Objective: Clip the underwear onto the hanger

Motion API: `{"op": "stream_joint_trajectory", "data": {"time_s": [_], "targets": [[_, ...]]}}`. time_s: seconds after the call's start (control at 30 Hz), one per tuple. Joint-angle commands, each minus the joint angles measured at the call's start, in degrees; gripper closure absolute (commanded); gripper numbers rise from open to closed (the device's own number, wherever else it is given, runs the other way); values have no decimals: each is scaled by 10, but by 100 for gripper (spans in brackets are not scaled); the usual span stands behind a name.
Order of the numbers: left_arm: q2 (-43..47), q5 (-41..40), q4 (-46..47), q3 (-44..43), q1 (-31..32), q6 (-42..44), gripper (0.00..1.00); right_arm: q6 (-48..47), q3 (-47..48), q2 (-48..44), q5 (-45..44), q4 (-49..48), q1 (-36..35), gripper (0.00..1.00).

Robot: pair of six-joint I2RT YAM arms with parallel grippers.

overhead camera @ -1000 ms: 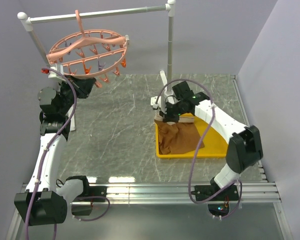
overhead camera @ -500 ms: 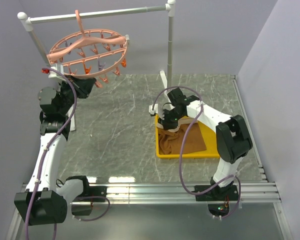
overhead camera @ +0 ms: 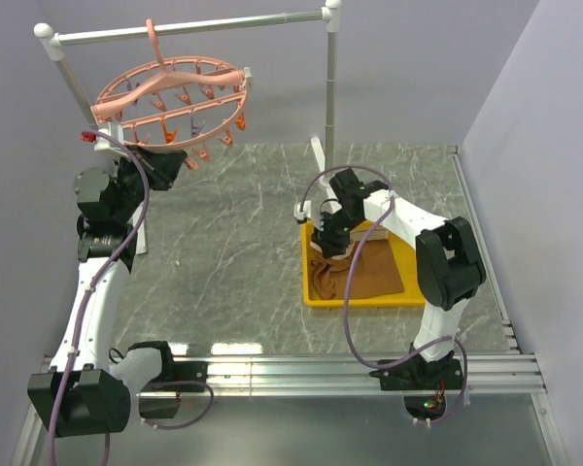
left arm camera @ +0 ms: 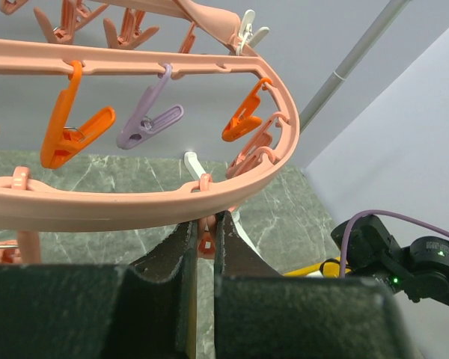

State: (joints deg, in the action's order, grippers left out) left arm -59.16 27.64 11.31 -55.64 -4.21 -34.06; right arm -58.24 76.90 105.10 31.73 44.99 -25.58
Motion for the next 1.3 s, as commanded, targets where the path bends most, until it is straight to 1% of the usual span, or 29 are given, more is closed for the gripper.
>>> {"op": "stream_joint_trajectory", "data": {"time_s": [0.0, 0.13, 0.2, 0.37, 0.47, 0.57, 0.63, 0.73, 0.8, 0.9, 1.07, 1.2, 1.27], "targets": [[-1, 9, 19, -28, -2, 8, 100, -11, 35, 4, 32, 38, 19, 49], [-1, 8, 20, -26, -2, 7, 100, -15, 45, -1, 60, 59, 27, 49], [-1, 8, 21, -26, -2, 7, 100, -16, 58, 3, 78, 84, 27, 49], [-3, 9, 23, -29, -2, 6, 100, -19, 80, 20, 89, 120, 32, 49], [-5, 8, 20, -32, -2, 8, 100, -25, 79, 29, 79, 120, 36, 49], [-4, 9, 22, -32, -2, 6, 100, -22, 67, 27, 72, 95, 40, 48], [-4, 8, 22, -30, -3, 6, 100, -20, 59, 23, 67, 81, 40, 45], [-3, 9, 20, -28, -2, 7, 100, -25, 51, 25, 62, 68, 41, 45], [-2, 9, 20, -25, -2, 7, 100, -30, 48, 27, 60, 72, 43, 48], [-3, 10, 20, -26, -2, 6, 100, -42, 40, 28, 54, 76, 49, 53], [-5, 11, 22, -28, -2, 5, 100, -53, 33, 25, 52, 84, 57, 57], [-6, 12, 21, -29, -3, 5, 100, -53, 40, 27, 56, 94, 57, 46], [-6, 11, 21, -29, -3, 5, 100, -56, 40, 26, 60, 98, 56, 45]]}}
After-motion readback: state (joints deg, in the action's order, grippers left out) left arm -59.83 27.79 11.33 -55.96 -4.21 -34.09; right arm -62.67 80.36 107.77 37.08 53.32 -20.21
